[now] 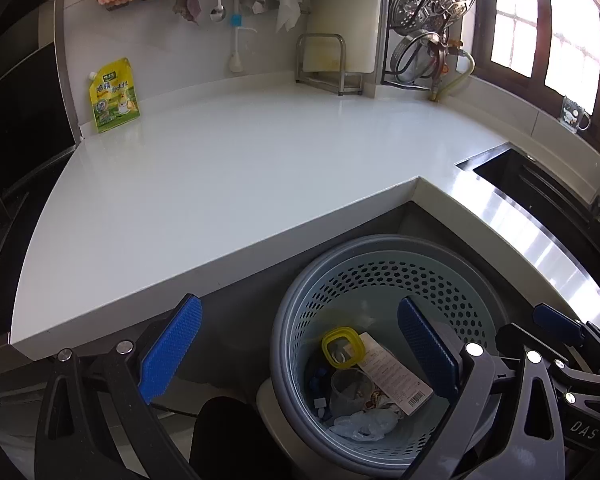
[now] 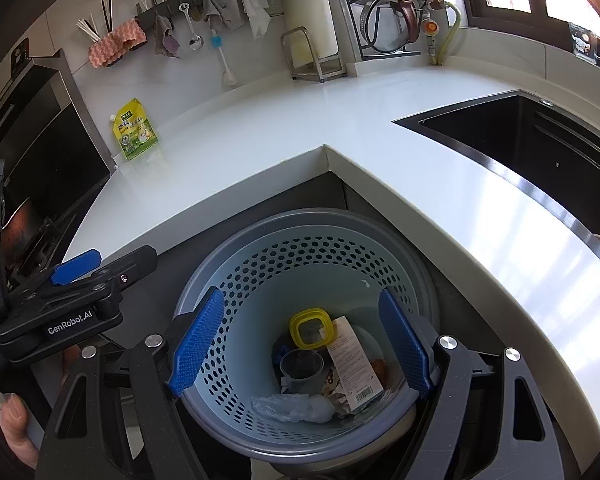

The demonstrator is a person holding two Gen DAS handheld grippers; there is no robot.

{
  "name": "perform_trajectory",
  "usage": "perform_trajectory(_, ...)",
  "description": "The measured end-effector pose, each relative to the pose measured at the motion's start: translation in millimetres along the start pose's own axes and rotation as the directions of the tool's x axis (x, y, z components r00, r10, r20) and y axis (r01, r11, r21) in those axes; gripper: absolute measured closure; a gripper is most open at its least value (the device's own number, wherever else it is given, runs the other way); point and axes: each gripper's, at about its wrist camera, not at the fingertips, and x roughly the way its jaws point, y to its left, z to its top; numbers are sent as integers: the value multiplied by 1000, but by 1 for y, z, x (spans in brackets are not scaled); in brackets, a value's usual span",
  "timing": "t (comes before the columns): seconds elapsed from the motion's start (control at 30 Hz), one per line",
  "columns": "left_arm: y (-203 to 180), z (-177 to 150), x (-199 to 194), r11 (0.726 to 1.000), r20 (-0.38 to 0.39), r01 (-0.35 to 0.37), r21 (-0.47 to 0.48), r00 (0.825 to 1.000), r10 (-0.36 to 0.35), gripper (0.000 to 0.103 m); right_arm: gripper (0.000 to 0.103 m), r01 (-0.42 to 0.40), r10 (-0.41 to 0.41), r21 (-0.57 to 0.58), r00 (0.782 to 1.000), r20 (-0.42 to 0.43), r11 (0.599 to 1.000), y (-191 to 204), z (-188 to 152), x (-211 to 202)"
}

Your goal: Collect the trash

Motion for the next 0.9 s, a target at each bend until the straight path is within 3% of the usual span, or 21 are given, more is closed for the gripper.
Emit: perform_trajectory(0.9, 2, -1, -2, 1000, 11, -2, -1, 1000, 2, 7, 27, 0, 0, -2, 1000, 1, 1000, 1, -1, 0)
